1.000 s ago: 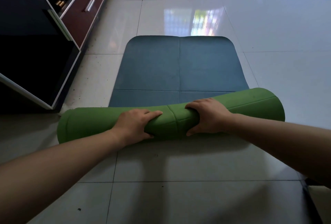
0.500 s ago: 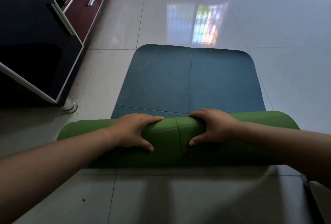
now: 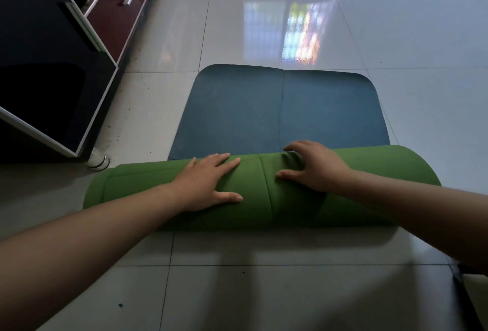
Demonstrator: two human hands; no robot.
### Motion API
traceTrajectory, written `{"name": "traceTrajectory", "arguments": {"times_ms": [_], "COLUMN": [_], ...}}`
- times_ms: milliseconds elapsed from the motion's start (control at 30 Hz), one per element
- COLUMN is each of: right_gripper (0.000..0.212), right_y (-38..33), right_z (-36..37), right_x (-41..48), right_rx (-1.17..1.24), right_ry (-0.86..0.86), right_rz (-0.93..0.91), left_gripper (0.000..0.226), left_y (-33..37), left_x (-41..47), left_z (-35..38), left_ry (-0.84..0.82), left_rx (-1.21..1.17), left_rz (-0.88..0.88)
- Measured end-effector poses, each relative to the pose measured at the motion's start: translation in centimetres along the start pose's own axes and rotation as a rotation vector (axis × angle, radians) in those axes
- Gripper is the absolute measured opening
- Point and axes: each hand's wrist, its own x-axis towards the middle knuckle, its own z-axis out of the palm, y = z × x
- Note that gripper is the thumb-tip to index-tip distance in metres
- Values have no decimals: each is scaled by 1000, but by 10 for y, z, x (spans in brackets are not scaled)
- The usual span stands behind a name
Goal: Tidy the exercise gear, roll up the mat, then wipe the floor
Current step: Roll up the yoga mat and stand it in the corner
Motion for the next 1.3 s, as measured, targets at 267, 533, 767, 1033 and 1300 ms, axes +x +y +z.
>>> {"name": "traceTrajectory", "arguments": {"times_ms": [267, 533, 767, 1033, 1300], "right_gripper": [90, 76, 103, 111, 114], "right_y": [-6, -7, 5, 7, 5], "right_z": [6, -1, -3, -10, -8], "right_x": [-1, 20, 4, 16, 11], "right_rx": [-107, -33, -145, -198, -246], "right_ry": [-81, 1, -122, -121, -102], "right_rz": [-104, 5, -138, -129, -127], "left_gripper": [74, 107, 102, 98, 119], "left_y": [1, 4, -3, 0, -7], "left_x": [15, 16, 32, 32, 30], "left_z": [-9, -2, -16, -17, -10], "left_ry": [116, 100, 61, 172, 107], "left_rx": [-1, 109, 72, 30, 166], "left_rz": [34, 38, 70, 58, 56]}}
